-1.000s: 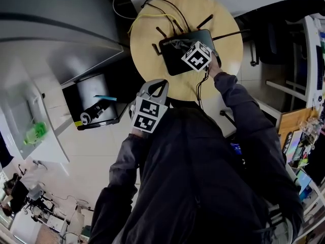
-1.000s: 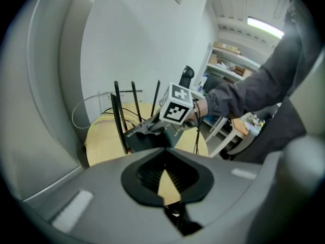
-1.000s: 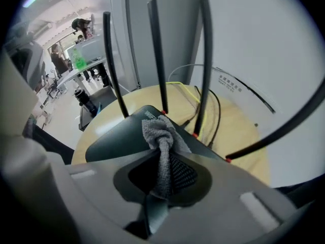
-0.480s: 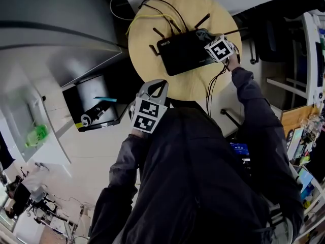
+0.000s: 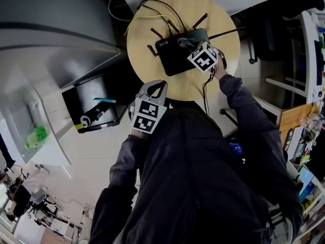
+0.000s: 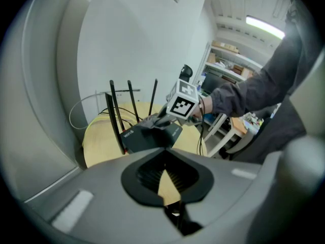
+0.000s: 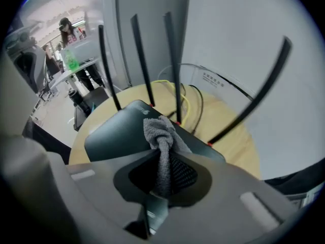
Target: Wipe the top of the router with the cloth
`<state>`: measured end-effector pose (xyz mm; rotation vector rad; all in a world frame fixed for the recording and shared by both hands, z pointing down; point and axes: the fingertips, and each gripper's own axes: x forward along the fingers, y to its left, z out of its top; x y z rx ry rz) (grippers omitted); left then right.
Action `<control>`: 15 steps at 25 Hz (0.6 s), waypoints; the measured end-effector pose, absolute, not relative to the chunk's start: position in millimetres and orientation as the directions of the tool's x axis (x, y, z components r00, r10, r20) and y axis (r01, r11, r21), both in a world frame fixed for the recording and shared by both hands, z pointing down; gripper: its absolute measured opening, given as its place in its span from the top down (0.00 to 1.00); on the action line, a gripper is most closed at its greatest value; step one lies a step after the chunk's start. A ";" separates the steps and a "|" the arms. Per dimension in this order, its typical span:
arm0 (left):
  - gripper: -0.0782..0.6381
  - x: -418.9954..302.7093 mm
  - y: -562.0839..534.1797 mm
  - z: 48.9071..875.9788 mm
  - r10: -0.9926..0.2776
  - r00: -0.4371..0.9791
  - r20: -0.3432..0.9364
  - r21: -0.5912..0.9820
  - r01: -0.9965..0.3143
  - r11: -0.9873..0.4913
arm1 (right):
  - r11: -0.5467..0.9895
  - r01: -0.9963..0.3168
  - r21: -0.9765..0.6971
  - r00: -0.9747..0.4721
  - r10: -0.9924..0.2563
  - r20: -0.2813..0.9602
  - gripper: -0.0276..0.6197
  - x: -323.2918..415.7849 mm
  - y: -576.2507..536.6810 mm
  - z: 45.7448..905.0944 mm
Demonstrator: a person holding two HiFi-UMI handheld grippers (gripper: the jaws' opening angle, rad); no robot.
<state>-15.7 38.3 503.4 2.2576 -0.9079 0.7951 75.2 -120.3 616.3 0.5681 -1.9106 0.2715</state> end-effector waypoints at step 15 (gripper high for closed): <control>0.89 -15.4 42.6 502.3 -0.405 0.586 0.701 0.278 -0.749 -0.601 | 0.952 -0.304 -0.010 -0.425 -0.127 0.896 0.90 -35.9 -58.0 623.8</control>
